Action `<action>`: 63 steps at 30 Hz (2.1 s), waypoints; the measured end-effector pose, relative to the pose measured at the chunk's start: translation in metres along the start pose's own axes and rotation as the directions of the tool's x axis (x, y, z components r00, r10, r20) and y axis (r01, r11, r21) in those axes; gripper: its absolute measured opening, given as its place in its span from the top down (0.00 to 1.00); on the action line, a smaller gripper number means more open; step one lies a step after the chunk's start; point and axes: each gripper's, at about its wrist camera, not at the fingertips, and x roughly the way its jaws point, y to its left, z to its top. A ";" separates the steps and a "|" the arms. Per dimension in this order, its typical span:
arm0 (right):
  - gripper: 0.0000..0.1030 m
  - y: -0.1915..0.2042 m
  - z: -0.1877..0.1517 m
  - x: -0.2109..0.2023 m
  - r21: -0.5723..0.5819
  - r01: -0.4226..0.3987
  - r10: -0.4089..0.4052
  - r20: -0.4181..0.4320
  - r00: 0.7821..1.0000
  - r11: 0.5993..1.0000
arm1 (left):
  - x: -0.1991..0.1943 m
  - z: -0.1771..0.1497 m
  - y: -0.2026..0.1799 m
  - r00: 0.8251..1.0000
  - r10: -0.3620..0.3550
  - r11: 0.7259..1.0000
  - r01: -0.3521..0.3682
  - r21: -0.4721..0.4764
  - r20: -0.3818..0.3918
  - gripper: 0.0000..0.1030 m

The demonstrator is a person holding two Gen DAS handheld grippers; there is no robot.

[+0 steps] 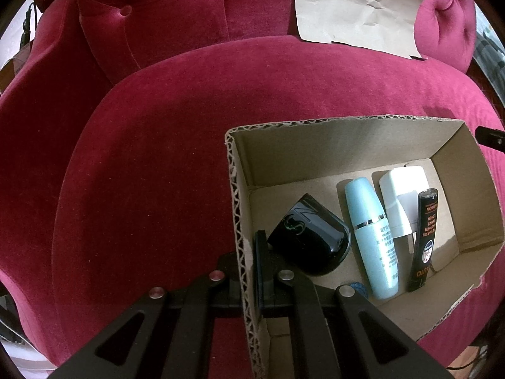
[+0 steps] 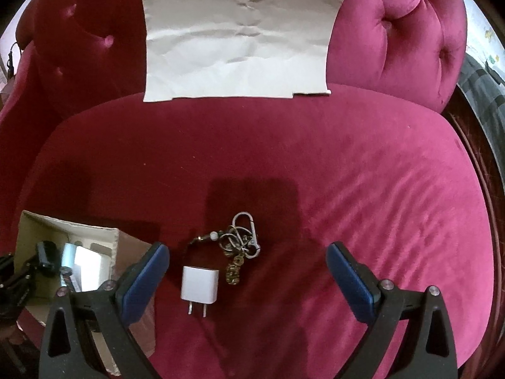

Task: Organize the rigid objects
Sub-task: 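Move the right gripper to the metal keyring on the seat, then close the right gripper on the metal keyring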

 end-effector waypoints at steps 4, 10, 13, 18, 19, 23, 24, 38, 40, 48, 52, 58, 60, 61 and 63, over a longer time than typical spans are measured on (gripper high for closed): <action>0.01 -0.005 0.001 0.012 0.000 0.005 -0.005 -0.016 1.000 1.000 | 0.000 0.000 0.000 1.000 0.000 1.000 0.000 -0.001 -0.002 0.96; 0.03 -0.011 0.001 0.032 0.014 0.005 -0.004 -0.048 0.999 1.000 | 0.000 0.001 0.000 1.000 -0.002 1.000 0.002 -0.003 -0.004 0.96; 0.07 -0.014 0.000 0.040 0.027 -0.004 0.006 -0.072 0.997 1.000 | 0.000 0.001 0.000 1.000 -0.004 1.000 0.004 -0.002 -0.004 0.96; 0.14 -0.014 -0.002 0.050 0.030 0.001 0.002 -0.092 0.996 1.000 | 0.000 0.001 0.001 1.000 -0.006 1.000 0.006 -0.005 -0.006 0.96; 0.16 -0.015 -0.002 0.052 0.033 0.000 0.003 -0.095 0.995 0.999 | 0.000 0.001 0.001 1.000 -0.006 1.000 0.006 -0.005 -0.006 0.96; 0.18 -0.016 -0.001 0.056 0.037 0.013 -0.009 -0.102 0.995 0.999 | 0.000 0.001 0.001 1.000 -0.007 1.000 0.007 -0.005 -0.006 0.96; 0.18 -0.015 0.000 0.058 0.036 0.015 -0.011 -0.103 0.995 0.999 | 0.000 0.001 0.001 1.000 -0.007 1.000 0.007 -0.006 -0.006 0.96; 0.42 0.000 0.004 0.067 0.003 0.048 -0.048 -0.094 0.994 0.999 | 0.001 0.001 0.002 1.000 -0.008 1.000 0.008 -0.006 -0.007 0.96; 0.63 0.001 0.004 0.065 0.004 0.054 -0.053 -0.086 0.995 0.999 | 0.001 0.001 0.002 1.000 -0.008 1.000 0.008 -0.006 -0.007 0.96; 0.76 0.002 0.001 0.059 0.019 0.065 -0.063 -0.067 0.996 0.998 | 0.000 0.001 0.002 1.000 -0.007 1.000 0.007 -0.007 -0.007 0.96; 0.76 0.000 0.000 0.051 0.013 0.062 -0.061 -0.061 0.996 0.998 | 0.000 0.001 0.002 1.000 -0.007 1.000 0.007 -0.006 -0.006 0.96; 0.76 -0.003 -0.003 0.035 0.033 0.049 -0.047 -0.056 0.997 0.998 | 0.000 0.001 0.001 1.000 -0.006 1.000 0.006 -0.003 -0.005 0.96; 0.76 -0.002 -0.003 0.027 0.036 0.048 -0.047 -0.050 0.998 0.998 | 0.000 0.001 0.001 1.000 -0.006 1.000 0.006 -0.005 -0.004 0.96; 0.76 -0.003 -0.002 0.022 0.038 0.046 -0.044 -0.043 0.998 0.998 | 0.001 0.001 0.001 1.000 -0.006 1.000 0.006 -0.004 -0.005 0.96; 0.76 -0.002 0.000 0.015 0.039 0.049 -0.047 -0.035 0.998 0.998 | 0.000 0.001 0.001 1.000 -0.007 1.000 0.007 -0.006 -0.004 0.96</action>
